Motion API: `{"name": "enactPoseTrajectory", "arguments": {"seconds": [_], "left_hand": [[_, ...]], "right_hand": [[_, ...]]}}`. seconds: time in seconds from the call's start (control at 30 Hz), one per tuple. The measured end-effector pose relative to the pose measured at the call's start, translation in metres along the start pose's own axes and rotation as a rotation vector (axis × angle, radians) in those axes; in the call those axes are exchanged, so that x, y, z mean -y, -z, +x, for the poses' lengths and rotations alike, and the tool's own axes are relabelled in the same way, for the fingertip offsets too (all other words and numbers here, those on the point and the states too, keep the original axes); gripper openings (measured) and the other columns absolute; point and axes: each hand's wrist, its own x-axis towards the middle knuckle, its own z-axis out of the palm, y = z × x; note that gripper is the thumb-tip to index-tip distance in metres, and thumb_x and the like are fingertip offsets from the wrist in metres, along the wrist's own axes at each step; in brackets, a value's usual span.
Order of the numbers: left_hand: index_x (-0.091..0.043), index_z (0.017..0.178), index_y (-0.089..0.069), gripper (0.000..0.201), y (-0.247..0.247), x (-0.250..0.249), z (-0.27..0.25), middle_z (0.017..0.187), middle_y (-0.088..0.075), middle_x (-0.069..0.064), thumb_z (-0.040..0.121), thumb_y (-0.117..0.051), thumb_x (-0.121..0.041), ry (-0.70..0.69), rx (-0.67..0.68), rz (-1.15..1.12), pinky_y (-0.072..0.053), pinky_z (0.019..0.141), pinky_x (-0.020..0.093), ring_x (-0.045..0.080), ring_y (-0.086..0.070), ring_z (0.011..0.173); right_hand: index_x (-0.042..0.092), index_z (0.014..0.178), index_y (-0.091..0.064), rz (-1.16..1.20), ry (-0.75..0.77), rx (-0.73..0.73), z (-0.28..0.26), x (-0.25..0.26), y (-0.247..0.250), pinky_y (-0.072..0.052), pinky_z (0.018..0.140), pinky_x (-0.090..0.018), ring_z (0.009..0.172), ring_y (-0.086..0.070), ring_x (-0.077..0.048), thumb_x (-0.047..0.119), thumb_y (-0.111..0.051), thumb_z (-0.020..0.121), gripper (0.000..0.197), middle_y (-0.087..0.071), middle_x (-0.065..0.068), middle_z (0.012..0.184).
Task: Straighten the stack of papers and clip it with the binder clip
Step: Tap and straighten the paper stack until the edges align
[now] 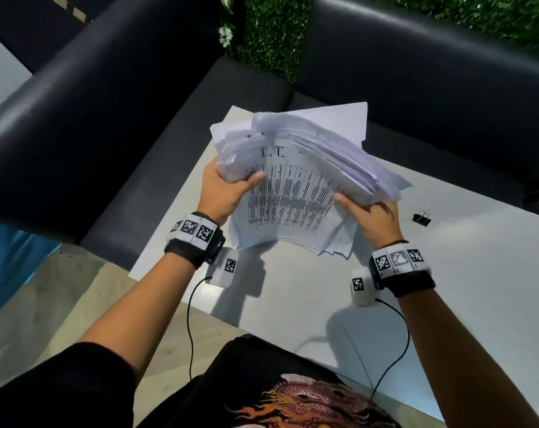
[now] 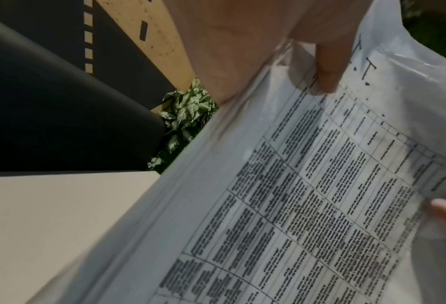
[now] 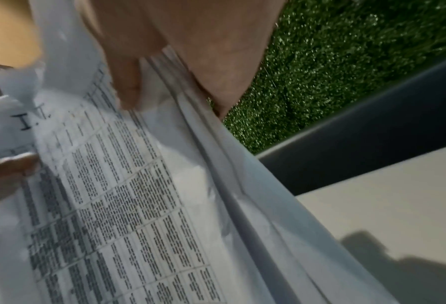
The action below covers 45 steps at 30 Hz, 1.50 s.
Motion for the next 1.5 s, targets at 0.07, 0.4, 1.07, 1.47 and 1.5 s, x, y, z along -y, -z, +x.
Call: {"name": "enactPoseTrajectory", "arguments": {"seconds": [0.07, 0.4, 1.07, 1.47, 1.5], "left_hand": [[0.007, 0.114, -0.057, 0.049, -0.001, 0.003, -0.003, 0.106, -0.069, 0.018, 0.069, -0.078, 0.006, 0.026, 0.027, -0.025, -0.058, 0.083, 0.035, 0.025, -0.068, 0.099], [-0.005, 0.109, -0.064, 0.061, 0.012, -0.003, 0.01, 0.1, -0.073, 0.0, 0.055, -0.089, -0.013, 0.133, 0.262, -0.204, -0.055, 0.087, 0.032, 0.017, -0.066, 0.099], [-0.014, 0.126, -0.052, 0.063, 0.01, -0.025, 0.024, 0.12, -0.063, 0.008, 0.07, -0.079, -0.004, 0.033, 0.285, -0.233, -0.05, 0.097, 0.039, 0.026, -0.058, 0.114], [-0.017, 0.109, -0.064, 0.051, 0.011, -0.017, 0.033, 0.106, -0.072, -0.001, 0.063, -0.08, -0.001, 0.1, 0.259, -0.032, -0.055, 0.088, 0.032, 0.018, -0.067, 0.103], [-0.015, 0.11, -0.063, 0.05, 0.007, -0.008, 0.03, 0.106, -0.071, 0.0, 0.066, -0.079, 0.001, 0.127, 0.244, 0.027, -0.055, 0.087, 0.031, 0.016, -0.067, 0.103]], "right_hand": [[0.028, 0.108, -0.064, 0.112, 0.039, -0.047, 0.0, -0.003, -0.002, -0.046, 0.093, -0.013, 0.101, -0.061, -0.002, 0.025, -0.075, 0.078, 0.032, -0.067, 0.001, 0.109], [0.023, 0.107, -0.069, 0.309, 0.163, -0.124, 0.009, -0.016, 0.01, -0.045, 0.102, -0.051, 0.109, -0.063, -0.028, 0.007, -0.082, 0.069, 0.043, -0.072, 0.003, 0.107], [0.002, 0.126, -0.056, 0.034, 0.22, -0.037, 0.012, 0.005, 0.015, -0.03, 0.099, 0.001, 0.122, -0.053, -0.021, 0.028, -0.072, 0.081, 0.054, -0.06, -0.012, 0.126], [0.003, 0.122, -0.056, 0.224, 0.092, -0.188, 0.016, 0.009, 0.01, -0.053, 0.09, -0.027, 0.103, -0.066, -0.016, 0.01, -0.071, 0.082, 0.044, -0.067, -0.009, 0.112], [0.004, 0.123, -0.056, 0.236, 0.08, -0.186, 0.016, 0.009, 0.007, -0.054, 0.09, -0.028, 0.104, -0.066, -0.017, 0.012, -0.072, 0.082, 0.045, -0.067, -0.01, 0.113]]}}
